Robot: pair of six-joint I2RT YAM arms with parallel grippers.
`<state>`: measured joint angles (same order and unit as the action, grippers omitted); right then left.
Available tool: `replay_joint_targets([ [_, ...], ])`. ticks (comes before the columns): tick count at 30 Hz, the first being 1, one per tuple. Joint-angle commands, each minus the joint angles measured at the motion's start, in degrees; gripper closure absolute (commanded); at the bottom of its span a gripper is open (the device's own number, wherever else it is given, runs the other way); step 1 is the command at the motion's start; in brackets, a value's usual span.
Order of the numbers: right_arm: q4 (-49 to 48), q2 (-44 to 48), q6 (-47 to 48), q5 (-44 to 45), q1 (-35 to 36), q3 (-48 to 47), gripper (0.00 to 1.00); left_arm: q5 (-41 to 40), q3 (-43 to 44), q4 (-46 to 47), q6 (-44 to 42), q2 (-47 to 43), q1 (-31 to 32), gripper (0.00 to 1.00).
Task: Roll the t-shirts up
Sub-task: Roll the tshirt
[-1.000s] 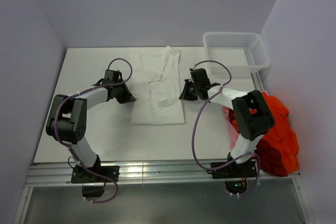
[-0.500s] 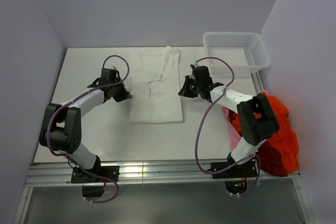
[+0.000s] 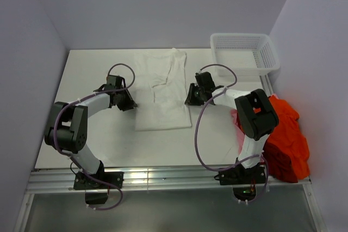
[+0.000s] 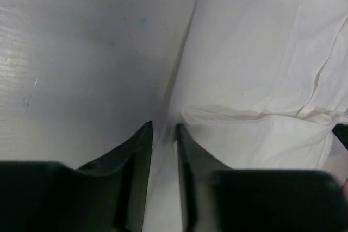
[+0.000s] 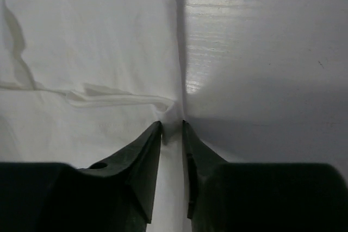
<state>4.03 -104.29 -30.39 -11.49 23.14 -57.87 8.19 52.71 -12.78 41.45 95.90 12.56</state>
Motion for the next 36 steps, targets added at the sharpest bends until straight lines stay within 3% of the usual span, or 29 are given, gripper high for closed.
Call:
replay_joint_targets([
  [1,-0.4,3.0,0.2,1.9,0.2,-0.8,0.68,-1.6,0.3,-0.4,-0.1,-0.4,-0.3,0.66],
  [3,-0.6,5.1,-0.1,2.4,0.2,0.7,0.59,-2.1,0.2,-1.2,-0.3,-1.8,-0.3,0.59],
  [5,0.3,8.7,-0.4,4.5,0.2,2.7,0.37,-3.5,-0.4,-2.6,-0.4,-4.7,-0.3,0.51],
  [9,-0.2,15.8,-1.3,4.3,0.2,7.5,0.36,-4.1,-2.2,-5.7,-0.8,-10.5,-0.3,0.33],
  [11,-0.9,19.5,-1.5,3.1,0.3,10.0,0.37,-2.8,-5.0,-6.0,-0.4,-14.3,-0.1,0.28],
  [15,-3.8,24.9,-0.5,2.3,0.9,18.0,0.45,-0.5,-11.9,-2.4,1.6,-21.4,1.1,0.28],
  [20,-13.7,31.3,-2.3,4.9,3.6,28.2,0.44,-0.8,-22.9,6.9,3.3,-29.5,3.3,0.29],
  [23,-21.2,35.5,-3.4,8.4,5.4,35.0,0.43,-3.2,-27.0,11.6,3.5,-33.0,4.8,0.28],
  [26,-22.0,39.8,-3.8,15.6,8.4,37.8,0.43,-7.9,-30.0,14.7,3.2,-37.4,6.9,0.28],
  [33,-32.8,45.3,-2.8,22.0,14.5,46.0,0.42,-12.1,-36.2,19.3,4.5,-46.6,9.6,0.29],
  [36,-32.0,45.6,-1.3,28.9,19.7,46.2,0.41,-13.2,-39.0,22.6,5.7,-49.6,11.5,0.29],
])
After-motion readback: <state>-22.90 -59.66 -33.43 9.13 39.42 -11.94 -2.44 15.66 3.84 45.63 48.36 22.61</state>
